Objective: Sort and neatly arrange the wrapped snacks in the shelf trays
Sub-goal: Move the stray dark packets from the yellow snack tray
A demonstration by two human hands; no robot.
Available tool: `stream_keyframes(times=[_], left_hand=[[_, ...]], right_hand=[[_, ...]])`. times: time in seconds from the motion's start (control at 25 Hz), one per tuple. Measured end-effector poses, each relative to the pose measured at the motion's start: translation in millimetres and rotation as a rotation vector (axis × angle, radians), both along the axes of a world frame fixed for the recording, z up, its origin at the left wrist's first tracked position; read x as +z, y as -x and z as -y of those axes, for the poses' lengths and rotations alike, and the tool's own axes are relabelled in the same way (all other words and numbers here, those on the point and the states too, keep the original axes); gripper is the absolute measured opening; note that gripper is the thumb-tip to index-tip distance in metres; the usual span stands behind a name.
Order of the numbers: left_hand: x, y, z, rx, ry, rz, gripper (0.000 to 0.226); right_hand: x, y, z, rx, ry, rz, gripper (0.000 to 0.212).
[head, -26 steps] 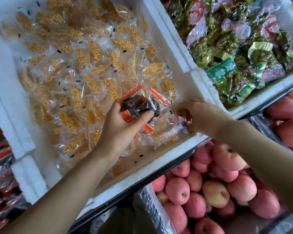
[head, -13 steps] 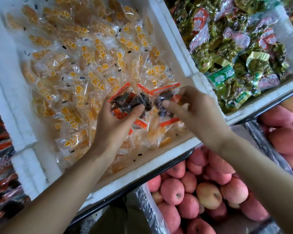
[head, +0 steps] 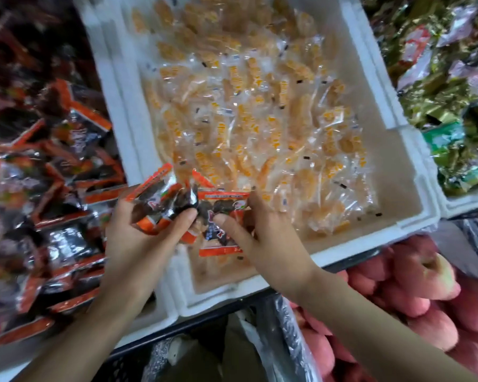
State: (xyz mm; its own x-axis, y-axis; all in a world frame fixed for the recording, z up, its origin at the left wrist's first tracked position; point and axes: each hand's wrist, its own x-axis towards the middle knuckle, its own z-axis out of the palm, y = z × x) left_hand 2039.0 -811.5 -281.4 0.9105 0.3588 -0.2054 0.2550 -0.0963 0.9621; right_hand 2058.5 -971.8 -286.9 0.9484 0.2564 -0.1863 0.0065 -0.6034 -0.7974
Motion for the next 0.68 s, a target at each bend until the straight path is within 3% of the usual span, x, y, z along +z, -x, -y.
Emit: stream_keyframes(times=[0.2, 0.28, 0.36, 0.52, 0.6, 0.68], left_hand=[[10, 20, -88, 0.155, -0.258, 0.020, 0.046], [11, 24, -127, 0.178, -0.300, 0.045, 0.047], [9, 26, -168, 0.211, -0.337, 0.046, 0.055], [-10, 22, -239, 0.274, -0.396, 0.029, 0.066], [-15, 20, -263, 0.248, -0.383, -0.033, 0.067], [-17, 21, -277, 0.235, -0.415, -0.099, 0.061]], right_hand=[[5, 0, -82, 0.103, -0.100, 0.030, 0.036], [5, -6, -112, 0.166, -0.049, 0.051, 0.031], [5, -16, -142, 0.189, 0.005, 0.090, 0.035], [5, -37, -191, 0.177, -0.165, 0.055, 0.047], [3, -36, -201, 0.209, -0.129, 0.204, 0.056], [-3, -24, -200, 0.316, 0.039, 0.463, 0.059]])
